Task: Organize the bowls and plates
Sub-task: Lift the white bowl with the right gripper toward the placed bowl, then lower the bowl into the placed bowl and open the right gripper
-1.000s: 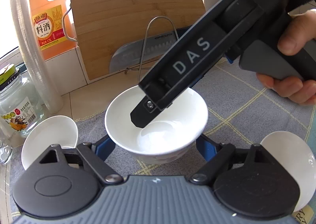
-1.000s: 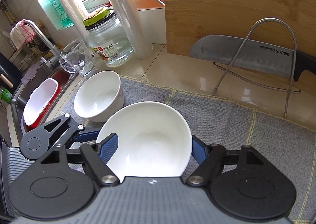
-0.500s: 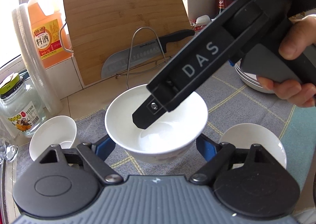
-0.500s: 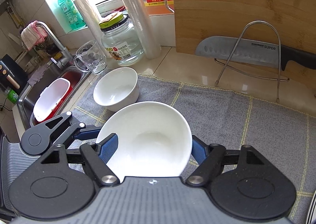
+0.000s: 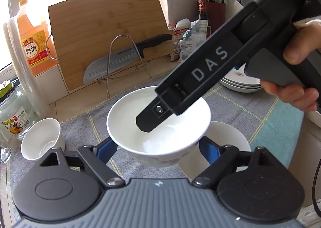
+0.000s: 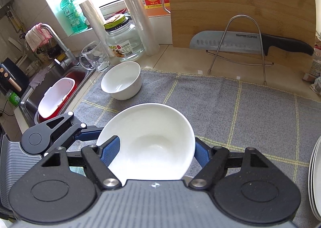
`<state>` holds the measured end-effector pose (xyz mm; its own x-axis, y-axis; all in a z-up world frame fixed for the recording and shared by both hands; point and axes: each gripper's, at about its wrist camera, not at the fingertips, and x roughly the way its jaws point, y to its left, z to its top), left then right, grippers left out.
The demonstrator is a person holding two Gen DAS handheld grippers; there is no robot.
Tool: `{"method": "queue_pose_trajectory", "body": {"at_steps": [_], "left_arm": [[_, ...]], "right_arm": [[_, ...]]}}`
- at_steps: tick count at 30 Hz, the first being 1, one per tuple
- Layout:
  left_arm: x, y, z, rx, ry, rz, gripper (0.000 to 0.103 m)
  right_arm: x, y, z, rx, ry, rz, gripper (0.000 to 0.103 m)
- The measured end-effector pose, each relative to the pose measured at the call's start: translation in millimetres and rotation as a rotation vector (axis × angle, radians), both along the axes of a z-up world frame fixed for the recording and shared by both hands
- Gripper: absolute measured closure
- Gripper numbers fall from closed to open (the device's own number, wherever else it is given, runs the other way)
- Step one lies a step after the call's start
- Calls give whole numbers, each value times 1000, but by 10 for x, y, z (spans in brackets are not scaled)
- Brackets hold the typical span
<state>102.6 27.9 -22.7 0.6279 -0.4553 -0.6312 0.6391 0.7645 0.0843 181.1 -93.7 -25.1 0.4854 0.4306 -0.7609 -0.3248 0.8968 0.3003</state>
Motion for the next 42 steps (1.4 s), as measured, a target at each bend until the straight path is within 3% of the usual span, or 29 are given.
{"method": "queue_pose_trajectory", "body": {"at_steps": [18, 42], "left_arm": [[-307, -288, -126, 29, 42, -90, 15], [-322, -445, -277, 47, 89, -114, 15]], "right_arm": [[-543, -329, -126, 26, 31, -79, 21], [-585, -457, -294, 32, 72, -107, 21]]}}
